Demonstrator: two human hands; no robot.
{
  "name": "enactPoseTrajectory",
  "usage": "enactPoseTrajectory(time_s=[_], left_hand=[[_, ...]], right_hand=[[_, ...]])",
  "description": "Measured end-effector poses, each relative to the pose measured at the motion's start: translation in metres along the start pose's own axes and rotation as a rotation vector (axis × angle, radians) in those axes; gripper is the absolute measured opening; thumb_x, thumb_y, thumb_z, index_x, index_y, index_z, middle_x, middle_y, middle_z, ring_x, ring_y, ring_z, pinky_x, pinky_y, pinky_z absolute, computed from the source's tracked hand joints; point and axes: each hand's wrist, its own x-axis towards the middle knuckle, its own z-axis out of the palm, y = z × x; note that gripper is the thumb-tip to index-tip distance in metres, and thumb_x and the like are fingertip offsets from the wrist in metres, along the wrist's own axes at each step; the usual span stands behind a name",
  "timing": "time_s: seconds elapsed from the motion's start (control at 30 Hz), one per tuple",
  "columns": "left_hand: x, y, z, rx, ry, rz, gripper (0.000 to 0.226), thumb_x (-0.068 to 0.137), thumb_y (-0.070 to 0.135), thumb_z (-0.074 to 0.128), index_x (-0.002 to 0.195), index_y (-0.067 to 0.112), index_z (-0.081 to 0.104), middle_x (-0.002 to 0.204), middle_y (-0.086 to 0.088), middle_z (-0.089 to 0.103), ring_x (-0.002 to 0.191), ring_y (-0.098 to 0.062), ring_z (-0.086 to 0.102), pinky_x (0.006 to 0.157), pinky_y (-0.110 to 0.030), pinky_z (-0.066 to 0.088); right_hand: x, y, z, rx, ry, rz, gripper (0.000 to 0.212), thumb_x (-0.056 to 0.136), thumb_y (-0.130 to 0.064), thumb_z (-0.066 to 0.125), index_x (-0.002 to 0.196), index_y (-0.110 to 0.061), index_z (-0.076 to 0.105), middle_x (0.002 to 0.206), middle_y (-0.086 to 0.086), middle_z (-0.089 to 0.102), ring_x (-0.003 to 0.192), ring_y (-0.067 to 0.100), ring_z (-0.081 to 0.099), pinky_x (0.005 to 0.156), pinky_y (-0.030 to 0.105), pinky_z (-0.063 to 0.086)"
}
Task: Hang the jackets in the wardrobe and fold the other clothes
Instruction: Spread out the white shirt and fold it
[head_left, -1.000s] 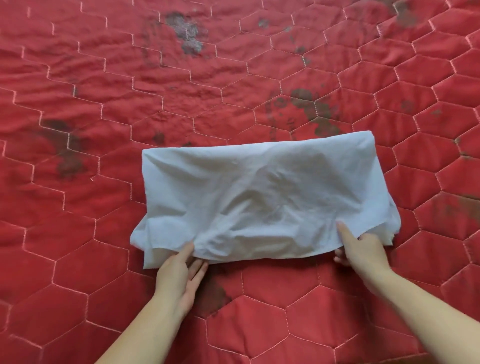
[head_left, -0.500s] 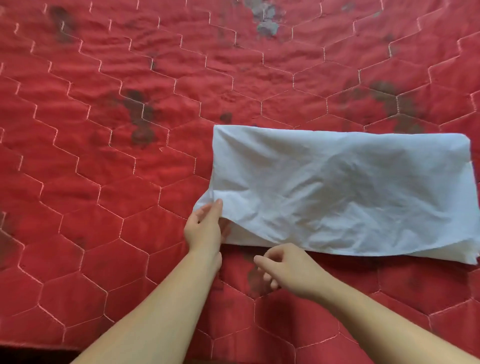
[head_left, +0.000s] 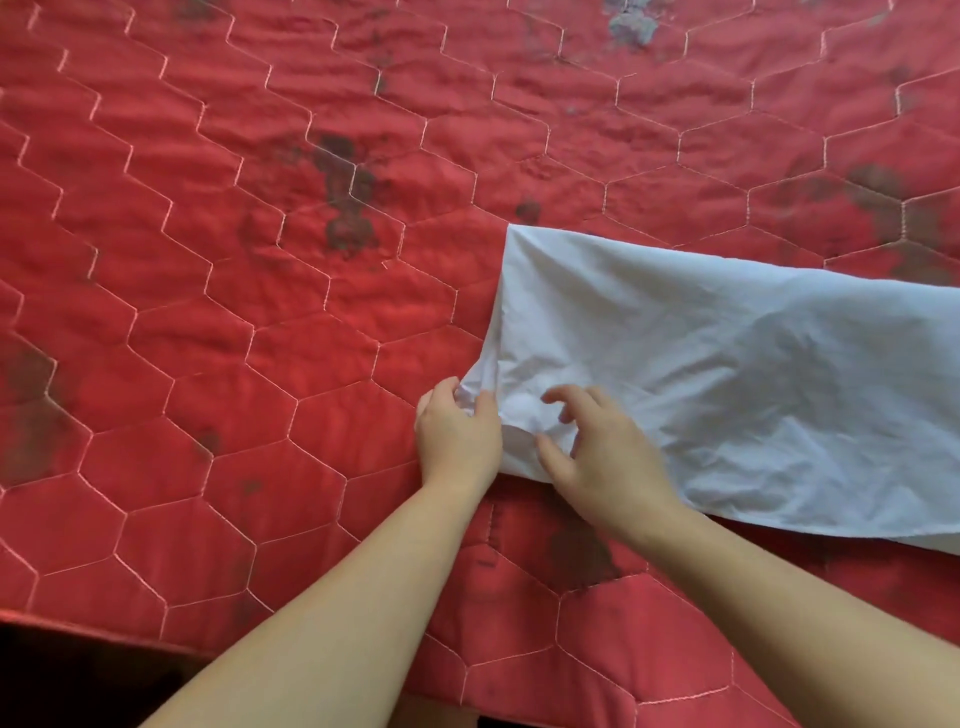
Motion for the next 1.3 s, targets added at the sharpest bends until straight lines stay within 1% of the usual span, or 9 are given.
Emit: enactPoseTrajectory(time_s=[0.07,0.13,0.4,0.53,0.67,0.77,1.0,1.13,1.3], left_hand=[[0.001,0.0,-0.001,-0.011,-0.014,0.026,0.023,0.091,0.019,0.053,0.074,0.008,0.062,0.063,0.003,0.058,0.067,-0.017,0.05,0.066,-0.032,0.036],[0.0,0.004,0.0,-0.014,-0.062,0.045,0.035,0.091,0.022,0.056,0.057,0.013,0.052,0.046,0.005,0.043,0.052,-0.012,0.04,0.057,-0.029,0.03],[0.001,0.014,0.001,-0.133,-0.089,0.1,0.01,0.087,0.023,0.067,0.094,0.018,0.071,0.083,0.009,0.07,0.082,-0.008,0.065,0.076,-0.025,0.051],[0.007,0.01,-0.003,-0.244,-0.122,-0.11,0.024,0.087,0.033,0.068,0.106,0.02,0.063,0.093,0.01,0.066,0.086,-0.006,0.062,0.079,-0.022,0.048],[0.019,0.006,-0.012,-0.291,-0.133,-0.235,0.026,0.091,0.027,0.06,0.068,0.016,0.061,0.061,0.008,0.051,0.056,-0.008,0.045,0.049,-0.015,0.037],[0.02,0.004,-0.019,-0.301,-0.209,-0.222,0.007,0.086,0.014,0.066,0.082,0.016,0.072,0.073,0.006,0.064,0.065,-0.005,0.055,0.06,-0.016,0.045],[0.017,0.003,-0.018,-0.286,-0.229,-0.25,0.016,0.087,0.011,0.061,0.093,0.02,0.072,0.097,-0.002,0.072,0.084,-0.014,0.064,0.078,-0.029,0.052],[0.02,-0.001,-0.019,-0.197,-0.15,-0.239,0.036,0.086,0.014,0.062,0.122,0.019,0.059,0.116,0.002,0.061,0.102,-0.012,0.058,0.072,-0.017,0.043],[0.017,-0.003,-0.024,-0.164,-0.176,-0.174,0.015,0.078,0.011,0.07,0.09,0.02,0.071,0.089,0.004,0.072,0.082,-0.011,0.064,0.063,-0.017,0.045]], right_hand=[[0.008,-0.01,0.006,-0.027,-0.046,0.017,0.043,0.086,-0.042,0.061,0.126,-0.03,0.049,0.112,-0.008,0.05,0.088,0.018,0.059,0.075,0.035,0.049],[0.014,-0.017,0.012,-0.052,-0.088,0.013,0.05,0.085,-0.049,0.06,0.129,-0.03,0.043,0.112,-0.007,0.048,0.091,0.023,0.06,0.073,0.036,0.048],[0.014,-0.018,0.019,0.033,0.014,0.026,0.048,0.083,-0.045,0.062,0.124,-0.028,0.045,0.103,-0.009,0.05,0.087,0.02,0.058,0.07,0.037,0.048],[0.012,-0.011,0.021,0.025,0.041,0.044,0.032,0.085,-0.045,0.059,0.112,-0.029,0.05,0.092,-0.011,0.053,0.082,0.013,0.055,0.068,0.034,0.046],[0.017,-0.012,0.024,0.01,0.02,0.071,0.025,0.085,-0.045,0.057,0.106,-0.03,0.051,0.089,-0.01,0.054,0.078,0.014,0.054,0.063,0.031,0.041],[0.019,-0.017,0.025,0.022,0.027,0.075,0.033,0.084,-0.052,0.058,0.108,-0.03,0.051,0.092,-0.012,0.054,0.079,0.014,0.055,0.066,0.031,0.043],[0.033,-0.029,0.031,-0.164,-0.055,0.193,0.047,0.08,-0.067,0.047,0.076,-0.02,0.048,0.072,-0.006,0.057,0.068,0.022,0.054,0.059,0.032,0.037],[0.041,-0.032,0.033,-0.239,-0.117,0.169,0.033,0.085,-0.046,0.049,0.067,-0.019,0.046,0.07,0.0,0.053,0.068,0.028,0.051,0.058,0.031,0.036],[0.03,-0.024,0.033,-0.153,-0.057,0.14,0.033,0.087,-0.035,0.045,0.061,-0.015,0.038,0.06,-0.001,0.048,0.064,0.029,0.049,0.056,0.033,0.033]])
